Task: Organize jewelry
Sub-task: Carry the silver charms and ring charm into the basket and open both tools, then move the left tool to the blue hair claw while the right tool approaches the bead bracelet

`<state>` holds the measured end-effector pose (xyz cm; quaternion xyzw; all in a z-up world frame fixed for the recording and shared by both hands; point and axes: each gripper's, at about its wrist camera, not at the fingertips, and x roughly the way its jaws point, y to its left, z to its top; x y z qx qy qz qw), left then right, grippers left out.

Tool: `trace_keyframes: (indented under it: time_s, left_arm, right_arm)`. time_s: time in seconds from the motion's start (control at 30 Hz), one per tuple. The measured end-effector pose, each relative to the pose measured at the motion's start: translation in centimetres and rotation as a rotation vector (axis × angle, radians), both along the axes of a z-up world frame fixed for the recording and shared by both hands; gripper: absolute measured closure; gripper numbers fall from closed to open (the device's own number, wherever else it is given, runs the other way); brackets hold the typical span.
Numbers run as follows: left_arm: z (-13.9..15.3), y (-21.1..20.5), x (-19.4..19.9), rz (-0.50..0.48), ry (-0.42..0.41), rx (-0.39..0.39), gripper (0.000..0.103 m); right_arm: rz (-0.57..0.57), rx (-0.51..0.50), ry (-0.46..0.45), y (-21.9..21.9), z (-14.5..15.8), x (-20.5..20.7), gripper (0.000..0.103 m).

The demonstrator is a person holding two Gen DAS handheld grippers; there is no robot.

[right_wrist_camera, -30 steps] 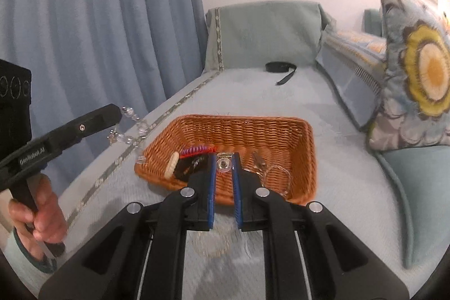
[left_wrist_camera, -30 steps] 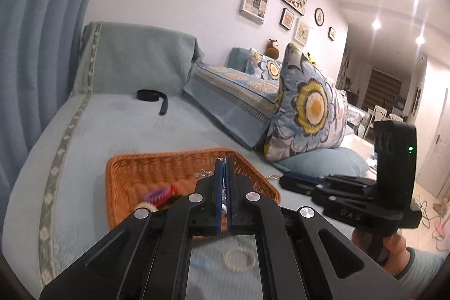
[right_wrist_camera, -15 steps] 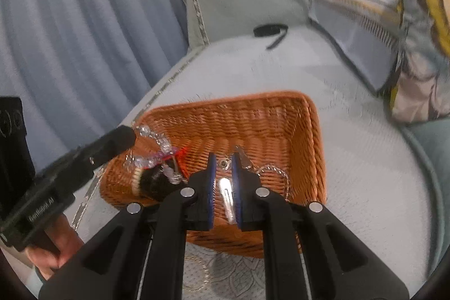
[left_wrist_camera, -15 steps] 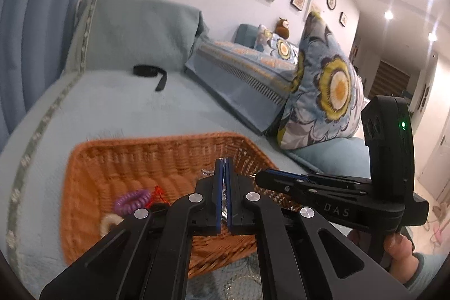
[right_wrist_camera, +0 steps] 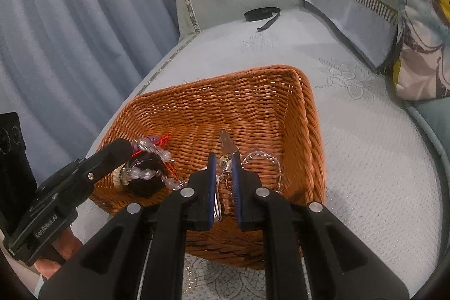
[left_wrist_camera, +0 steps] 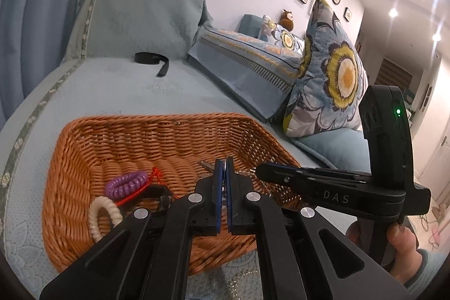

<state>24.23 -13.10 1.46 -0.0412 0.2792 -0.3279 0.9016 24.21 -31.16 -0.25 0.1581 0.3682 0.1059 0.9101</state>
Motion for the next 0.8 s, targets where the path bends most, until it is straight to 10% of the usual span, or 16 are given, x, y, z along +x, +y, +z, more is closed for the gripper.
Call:
trace_keyframes:
  time_s: [0.17, 0.8]
  left_arm:
    - [0.5, 1.3, -0.5, 0.016, -0.006, -0.041, 0.073]
    - [2.2, 9.1, -11.4, 0.17, -0.12, 0.007, 0.062]
  right_arm:
    - [0.002, 0.009, 0.01, -0.1, 0.1, -0.1, 0.079]
    - [0.045, -0.002, -0.081, 3.6, -0.7, -11.8, 0.068]
